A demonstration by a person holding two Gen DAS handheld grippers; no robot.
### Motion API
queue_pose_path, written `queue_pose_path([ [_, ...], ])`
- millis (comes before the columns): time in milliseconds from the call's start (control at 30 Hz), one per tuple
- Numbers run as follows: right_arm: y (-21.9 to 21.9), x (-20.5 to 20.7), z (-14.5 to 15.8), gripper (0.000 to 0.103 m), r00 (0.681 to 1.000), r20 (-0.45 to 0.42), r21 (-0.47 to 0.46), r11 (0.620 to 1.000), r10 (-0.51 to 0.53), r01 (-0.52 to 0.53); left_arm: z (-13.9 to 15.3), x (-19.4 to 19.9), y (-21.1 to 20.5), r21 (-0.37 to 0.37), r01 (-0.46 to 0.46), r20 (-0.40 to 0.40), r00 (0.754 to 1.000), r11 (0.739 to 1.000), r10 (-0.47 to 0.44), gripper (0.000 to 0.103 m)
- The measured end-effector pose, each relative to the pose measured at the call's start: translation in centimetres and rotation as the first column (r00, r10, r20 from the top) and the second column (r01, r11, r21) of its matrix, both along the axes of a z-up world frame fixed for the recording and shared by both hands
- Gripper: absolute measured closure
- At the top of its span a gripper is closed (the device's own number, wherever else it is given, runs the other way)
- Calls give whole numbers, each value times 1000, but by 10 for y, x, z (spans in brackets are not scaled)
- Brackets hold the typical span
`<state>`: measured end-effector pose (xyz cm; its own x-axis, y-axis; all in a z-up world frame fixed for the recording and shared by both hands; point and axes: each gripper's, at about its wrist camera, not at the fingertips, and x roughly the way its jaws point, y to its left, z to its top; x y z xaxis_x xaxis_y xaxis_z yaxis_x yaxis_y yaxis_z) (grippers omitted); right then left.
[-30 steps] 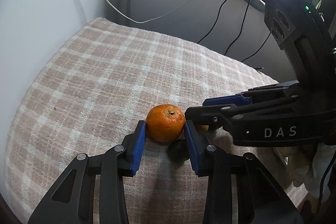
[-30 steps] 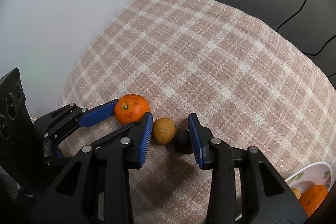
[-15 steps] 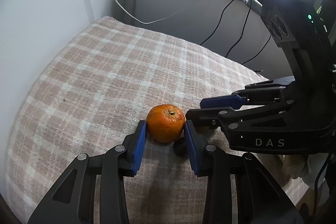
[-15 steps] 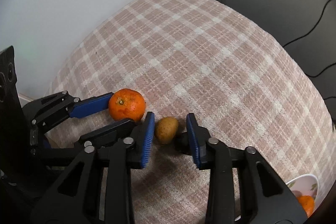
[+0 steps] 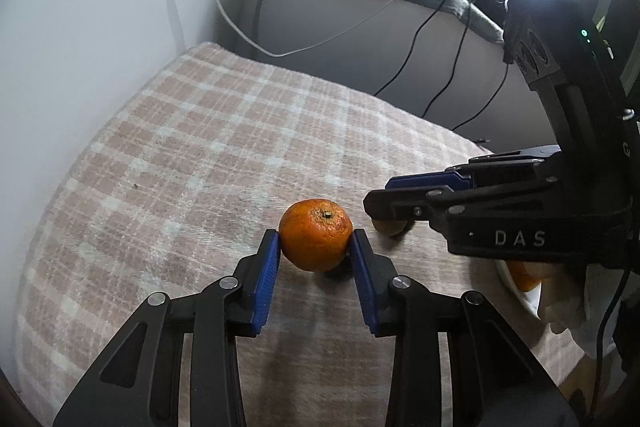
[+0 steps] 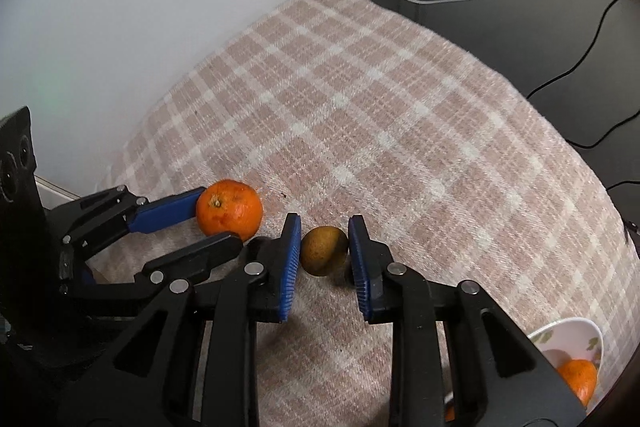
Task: Organize fruits
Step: 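Close the left tool on the tangerine while the right tool closes on the kiwi, then lift the tangerine in the left tool and kiwi in the right tool toward the plate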
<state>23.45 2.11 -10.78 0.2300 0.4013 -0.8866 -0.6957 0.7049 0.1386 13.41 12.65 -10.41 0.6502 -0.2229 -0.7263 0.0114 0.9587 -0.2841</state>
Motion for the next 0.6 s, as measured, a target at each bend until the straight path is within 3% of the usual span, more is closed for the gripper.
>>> queue_pose_path([
  [600,-69,-44,54,78,996,66,122,991,-63,55,37,-36,-49,2,86,78,993,996,-86,69],
])
